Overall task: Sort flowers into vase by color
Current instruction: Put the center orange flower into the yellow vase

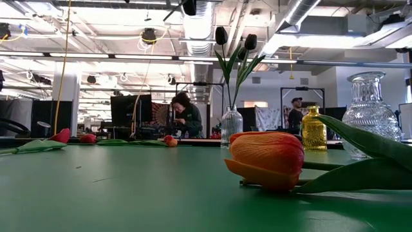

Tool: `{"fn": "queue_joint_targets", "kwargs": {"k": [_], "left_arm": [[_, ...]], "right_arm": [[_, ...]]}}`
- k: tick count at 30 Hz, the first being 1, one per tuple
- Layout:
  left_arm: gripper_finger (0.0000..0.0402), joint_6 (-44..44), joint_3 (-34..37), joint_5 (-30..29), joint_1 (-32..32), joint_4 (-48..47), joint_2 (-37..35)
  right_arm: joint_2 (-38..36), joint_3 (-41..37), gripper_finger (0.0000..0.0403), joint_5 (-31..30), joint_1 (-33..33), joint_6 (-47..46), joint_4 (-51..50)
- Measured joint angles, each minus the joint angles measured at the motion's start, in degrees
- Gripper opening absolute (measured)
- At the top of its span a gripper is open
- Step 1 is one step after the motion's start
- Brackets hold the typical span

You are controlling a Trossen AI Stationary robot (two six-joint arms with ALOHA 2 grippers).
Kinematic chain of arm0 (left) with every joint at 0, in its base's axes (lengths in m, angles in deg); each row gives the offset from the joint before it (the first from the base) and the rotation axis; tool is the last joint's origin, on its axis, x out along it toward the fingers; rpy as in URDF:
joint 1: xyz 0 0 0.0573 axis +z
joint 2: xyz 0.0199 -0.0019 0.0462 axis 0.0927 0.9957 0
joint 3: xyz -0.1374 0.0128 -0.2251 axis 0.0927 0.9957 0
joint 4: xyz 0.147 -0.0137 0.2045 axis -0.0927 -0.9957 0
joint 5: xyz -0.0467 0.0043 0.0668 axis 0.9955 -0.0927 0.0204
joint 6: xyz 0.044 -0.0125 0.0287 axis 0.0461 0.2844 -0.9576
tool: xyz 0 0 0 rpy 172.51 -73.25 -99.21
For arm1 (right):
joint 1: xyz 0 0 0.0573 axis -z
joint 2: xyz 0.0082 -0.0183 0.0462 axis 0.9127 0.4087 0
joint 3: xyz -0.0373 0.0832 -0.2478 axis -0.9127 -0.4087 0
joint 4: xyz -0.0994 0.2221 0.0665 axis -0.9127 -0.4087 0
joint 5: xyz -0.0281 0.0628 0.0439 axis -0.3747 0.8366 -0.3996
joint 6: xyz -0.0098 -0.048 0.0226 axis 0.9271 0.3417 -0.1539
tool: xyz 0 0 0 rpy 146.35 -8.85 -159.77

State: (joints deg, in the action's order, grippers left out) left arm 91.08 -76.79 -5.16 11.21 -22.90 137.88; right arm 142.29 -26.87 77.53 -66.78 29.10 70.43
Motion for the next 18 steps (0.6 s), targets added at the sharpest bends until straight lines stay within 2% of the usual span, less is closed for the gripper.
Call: {"fn": "queue_joint_targets", "kwargs": {"k": [6,13,18], "left_arm": [[0.0,0.1,-0.02,0.11,-0.05,5.24,0.36],[0.0,0.15,-0.02,-0.31,-0.03,4.55,0.39],[0.0,0.17,-0.02,-1.78,-0.03,4.21,0.43]], "right_arm": [[0.0,0.0,0.023,-0.04,0.0,0.0,-0.28],[0.0,0.0,0.0229,-0.16,0.77,0.24,0.34],[0.0,0.0,0.0213,-0.2,1.46,0.26,0.66]]}}
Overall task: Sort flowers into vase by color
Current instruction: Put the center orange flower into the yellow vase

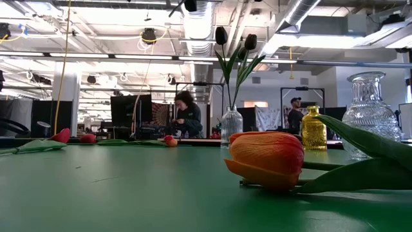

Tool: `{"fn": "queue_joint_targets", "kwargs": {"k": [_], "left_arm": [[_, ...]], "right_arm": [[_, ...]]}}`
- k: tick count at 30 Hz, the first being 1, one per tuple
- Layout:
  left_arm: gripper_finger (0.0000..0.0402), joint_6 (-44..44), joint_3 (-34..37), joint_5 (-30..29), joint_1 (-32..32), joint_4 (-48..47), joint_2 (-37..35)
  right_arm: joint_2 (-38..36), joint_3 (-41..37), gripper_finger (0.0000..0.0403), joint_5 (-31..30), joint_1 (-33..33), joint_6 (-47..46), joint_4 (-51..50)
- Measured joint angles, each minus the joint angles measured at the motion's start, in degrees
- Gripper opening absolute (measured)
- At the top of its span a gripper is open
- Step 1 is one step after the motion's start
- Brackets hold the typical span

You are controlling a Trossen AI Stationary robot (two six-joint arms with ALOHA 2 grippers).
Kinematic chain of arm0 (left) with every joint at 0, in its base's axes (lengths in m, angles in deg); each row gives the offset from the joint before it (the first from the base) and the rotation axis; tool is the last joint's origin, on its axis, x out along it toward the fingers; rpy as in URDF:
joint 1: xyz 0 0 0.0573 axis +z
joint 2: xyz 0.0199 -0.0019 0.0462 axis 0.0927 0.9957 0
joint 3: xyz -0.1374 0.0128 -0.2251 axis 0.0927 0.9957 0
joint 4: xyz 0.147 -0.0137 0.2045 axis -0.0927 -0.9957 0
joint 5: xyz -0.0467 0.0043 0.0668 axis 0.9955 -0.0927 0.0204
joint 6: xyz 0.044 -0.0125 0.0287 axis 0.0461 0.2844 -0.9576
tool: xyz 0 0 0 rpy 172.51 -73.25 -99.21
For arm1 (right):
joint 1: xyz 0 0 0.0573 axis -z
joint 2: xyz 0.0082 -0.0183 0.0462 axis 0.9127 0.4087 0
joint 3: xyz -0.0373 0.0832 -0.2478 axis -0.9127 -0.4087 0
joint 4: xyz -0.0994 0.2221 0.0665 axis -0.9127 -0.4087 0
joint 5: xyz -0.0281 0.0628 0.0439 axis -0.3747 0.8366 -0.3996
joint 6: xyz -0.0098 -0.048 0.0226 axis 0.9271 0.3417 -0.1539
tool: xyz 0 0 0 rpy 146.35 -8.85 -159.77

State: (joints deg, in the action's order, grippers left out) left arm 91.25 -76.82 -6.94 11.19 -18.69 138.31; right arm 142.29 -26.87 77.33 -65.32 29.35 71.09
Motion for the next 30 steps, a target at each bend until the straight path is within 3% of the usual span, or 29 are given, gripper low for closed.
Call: {"fn": "queue_joint_targets", "kwargs": {"k": [26,30], "left_arm": [[0.0003,-0.77,0.0,-7.09,-0.02,0.47,0.0],[0.0027,-3.65,0.0,-7.25,0.0,-0.17,0.0]], "right_arm": [[0.0,0.0,0.0028,-0.24,0.81,0.11,0.0],[-0.19,0.0,0.0026,-0.17,1.16,0.12,-0.3]]}}
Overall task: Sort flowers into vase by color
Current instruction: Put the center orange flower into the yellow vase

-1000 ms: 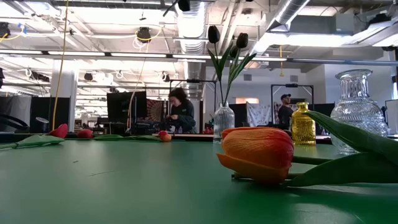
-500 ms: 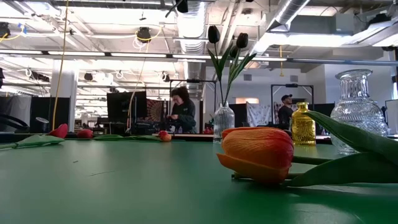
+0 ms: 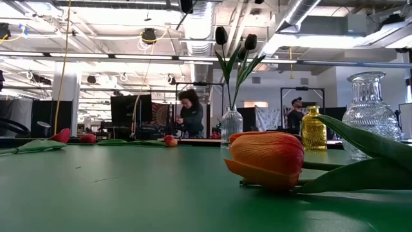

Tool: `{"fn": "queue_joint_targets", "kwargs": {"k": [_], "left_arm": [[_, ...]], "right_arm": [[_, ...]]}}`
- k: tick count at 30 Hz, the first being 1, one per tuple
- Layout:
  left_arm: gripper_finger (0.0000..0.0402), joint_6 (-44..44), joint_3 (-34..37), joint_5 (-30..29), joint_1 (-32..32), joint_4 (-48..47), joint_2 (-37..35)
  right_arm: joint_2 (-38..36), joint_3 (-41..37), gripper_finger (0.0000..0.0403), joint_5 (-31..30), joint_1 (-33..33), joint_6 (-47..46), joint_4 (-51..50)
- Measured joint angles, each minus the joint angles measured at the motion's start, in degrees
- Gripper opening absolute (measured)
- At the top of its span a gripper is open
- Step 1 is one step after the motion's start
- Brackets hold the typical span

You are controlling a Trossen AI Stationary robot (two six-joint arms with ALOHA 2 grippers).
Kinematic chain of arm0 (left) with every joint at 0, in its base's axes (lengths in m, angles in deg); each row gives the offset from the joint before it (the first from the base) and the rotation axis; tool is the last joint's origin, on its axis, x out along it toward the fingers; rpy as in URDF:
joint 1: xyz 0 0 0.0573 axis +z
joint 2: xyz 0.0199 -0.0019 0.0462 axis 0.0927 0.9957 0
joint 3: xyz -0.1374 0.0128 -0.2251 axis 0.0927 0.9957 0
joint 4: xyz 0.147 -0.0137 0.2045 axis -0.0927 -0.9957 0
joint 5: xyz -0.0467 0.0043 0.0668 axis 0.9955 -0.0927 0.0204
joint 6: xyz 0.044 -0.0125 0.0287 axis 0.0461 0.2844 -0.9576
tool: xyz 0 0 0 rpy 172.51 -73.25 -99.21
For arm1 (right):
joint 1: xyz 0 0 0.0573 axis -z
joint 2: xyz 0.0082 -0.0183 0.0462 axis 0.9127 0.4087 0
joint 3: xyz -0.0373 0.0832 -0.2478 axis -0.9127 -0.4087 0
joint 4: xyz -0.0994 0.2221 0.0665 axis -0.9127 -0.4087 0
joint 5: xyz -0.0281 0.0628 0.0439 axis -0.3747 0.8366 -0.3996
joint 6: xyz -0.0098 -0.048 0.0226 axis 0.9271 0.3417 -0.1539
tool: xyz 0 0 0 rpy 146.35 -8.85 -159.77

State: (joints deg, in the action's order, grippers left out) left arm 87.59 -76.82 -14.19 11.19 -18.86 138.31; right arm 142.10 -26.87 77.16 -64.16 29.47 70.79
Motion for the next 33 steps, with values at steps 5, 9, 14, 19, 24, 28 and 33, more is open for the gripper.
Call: {"fn": "queue_joint_targets", "kwargs": {"k": [5,9,14,19,24,28,33], "left_arm": [[0.0079,-1.33,0.0,-1.87,0.32,-5.58,-0.7],[0.0118,-0.75,-0.02,-2.31,1.44,-11.69,-2.39],[0.0141,0.61,-0.02,-2.27,2.74,-19.32,-4.55],[0.0143,0.56,-0.02,-2.11,2.95,-22.83,-5.29],[0.0142,0.82,-0.02,-1.92,2.93,-23.29,-5.29],[0.0142,1.06,-0.02,-2.38,2.93,-23.45,-5.29],[0.0143,1.22,-0.02,-3.06,2.91,-23.51,-5.29]], "right_arm": [[-3.45,-0.02,0.0029,0.07,1.1,0.0,-4.54],[-8.92,-0.02,0.0034,0.08,2.89,-0.02,-14.67],[-17.55,-0.02,0.0029,0.13,6.34,-0.61,-33.24],[-24.1,-0.02,0.0032,-2.47,11.79,-1.81,-49.48],[-27.52,-0.02,0.003,-8.89,19.49,0.42,-57.59],[-28.16,-0.02,0.0031,-9.03,28.13,0.46,-60.17],[-27.68,-0.02,0.003,-8.96,36.97,1.44,-60.2]]}}
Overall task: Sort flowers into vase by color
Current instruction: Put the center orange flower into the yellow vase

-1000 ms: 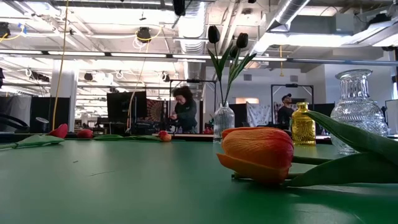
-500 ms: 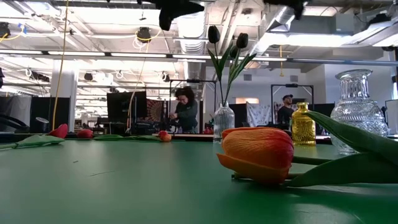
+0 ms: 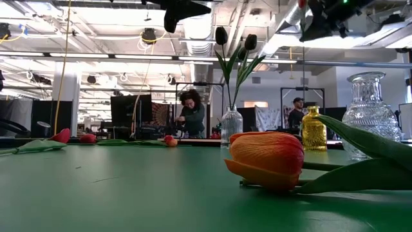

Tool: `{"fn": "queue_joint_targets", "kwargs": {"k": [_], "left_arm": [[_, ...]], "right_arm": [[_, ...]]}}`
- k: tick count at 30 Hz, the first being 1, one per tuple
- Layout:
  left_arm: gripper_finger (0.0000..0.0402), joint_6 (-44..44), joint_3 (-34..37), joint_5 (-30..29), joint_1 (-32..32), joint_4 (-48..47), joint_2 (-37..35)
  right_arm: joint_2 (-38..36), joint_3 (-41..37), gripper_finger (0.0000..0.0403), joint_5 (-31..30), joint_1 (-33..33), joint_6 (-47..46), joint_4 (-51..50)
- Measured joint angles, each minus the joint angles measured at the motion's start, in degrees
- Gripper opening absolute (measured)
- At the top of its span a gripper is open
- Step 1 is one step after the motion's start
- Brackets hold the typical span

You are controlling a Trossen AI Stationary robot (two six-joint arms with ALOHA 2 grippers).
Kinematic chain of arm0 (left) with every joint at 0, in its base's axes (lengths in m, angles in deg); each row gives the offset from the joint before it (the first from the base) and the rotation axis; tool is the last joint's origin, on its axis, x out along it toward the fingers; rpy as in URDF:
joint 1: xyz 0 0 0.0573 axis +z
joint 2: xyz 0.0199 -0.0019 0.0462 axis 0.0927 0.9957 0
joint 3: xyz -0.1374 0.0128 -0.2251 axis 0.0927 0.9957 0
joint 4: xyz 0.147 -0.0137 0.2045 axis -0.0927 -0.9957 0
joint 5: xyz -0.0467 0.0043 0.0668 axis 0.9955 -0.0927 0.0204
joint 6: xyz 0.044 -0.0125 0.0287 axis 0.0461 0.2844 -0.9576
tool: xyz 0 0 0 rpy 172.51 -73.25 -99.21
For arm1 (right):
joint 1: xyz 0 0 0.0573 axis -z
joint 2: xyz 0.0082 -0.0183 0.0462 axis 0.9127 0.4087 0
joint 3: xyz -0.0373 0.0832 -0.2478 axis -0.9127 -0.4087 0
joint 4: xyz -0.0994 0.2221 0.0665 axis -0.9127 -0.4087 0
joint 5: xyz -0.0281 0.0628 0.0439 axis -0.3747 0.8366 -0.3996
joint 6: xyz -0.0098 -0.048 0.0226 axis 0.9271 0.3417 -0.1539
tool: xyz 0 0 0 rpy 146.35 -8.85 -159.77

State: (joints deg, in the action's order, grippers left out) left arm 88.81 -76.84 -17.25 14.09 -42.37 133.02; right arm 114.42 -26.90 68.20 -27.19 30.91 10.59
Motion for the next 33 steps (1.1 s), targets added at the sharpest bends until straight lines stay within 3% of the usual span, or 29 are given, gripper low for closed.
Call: {"fn": "queue_joint_targets", "kwargs": {"k": [9,19,33], "left_arm": [[0.014,0.69,0.0,-0.38,0.0,0.0,0.0],[0.014,0.68,0.0,-2.44,0.0,-0.02,0.0],[0.0139,0.8,0.0,-2.95,0.0,-1.93,0.02]], "right_arm": [[0.01,0.0,0.0031,3.05,7.59,0.79,0.33],[1.91,-0.18,0.0032,3.5,8.4,1.92,-1.86],[1.46,-10.18,0.0058,1.27,11.33,-3.77,2.71]]}}
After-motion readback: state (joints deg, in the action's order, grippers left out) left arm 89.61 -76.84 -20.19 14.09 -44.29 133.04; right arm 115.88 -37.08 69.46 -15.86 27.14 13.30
